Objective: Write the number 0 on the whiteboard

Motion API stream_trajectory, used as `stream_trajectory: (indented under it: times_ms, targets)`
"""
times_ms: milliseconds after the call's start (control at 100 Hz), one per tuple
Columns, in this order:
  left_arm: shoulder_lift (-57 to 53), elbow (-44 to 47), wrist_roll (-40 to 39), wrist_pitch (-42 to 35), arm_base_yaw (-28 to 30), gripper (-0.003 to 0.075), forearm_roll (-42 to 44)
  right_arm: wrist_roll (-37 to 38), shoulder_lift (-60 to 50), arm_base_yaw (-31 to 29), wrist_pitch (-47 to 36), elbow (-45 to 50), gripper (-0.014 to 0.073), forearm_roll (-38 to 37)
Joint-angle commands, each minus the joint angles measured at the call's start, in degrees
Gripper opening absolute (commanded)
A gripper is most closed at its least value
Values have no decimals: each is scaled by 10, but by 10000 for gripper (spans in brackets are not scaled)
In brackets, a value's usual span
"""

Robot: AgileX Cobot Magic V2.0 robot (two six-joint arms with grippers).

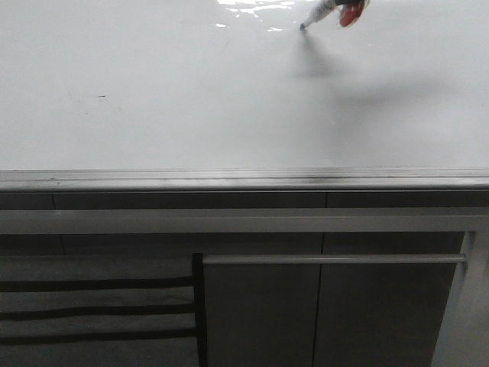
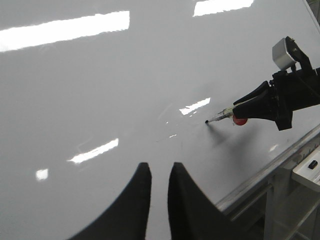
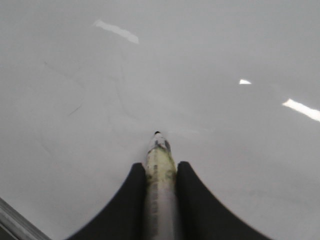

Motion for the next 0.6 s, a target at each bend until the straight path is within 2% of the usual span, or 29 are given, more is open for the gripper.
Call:
stream_trajectory:
  times_ms: [0, 590]
  targets:
    - [7, -10, -9, -25, -3, 63, 29, -1, -5, -2, -39, -18, -47, 1]
    - [7, -10, -9, -25, -3, 63, 29, -1, -1, -2, 81, -18, -47, 1]
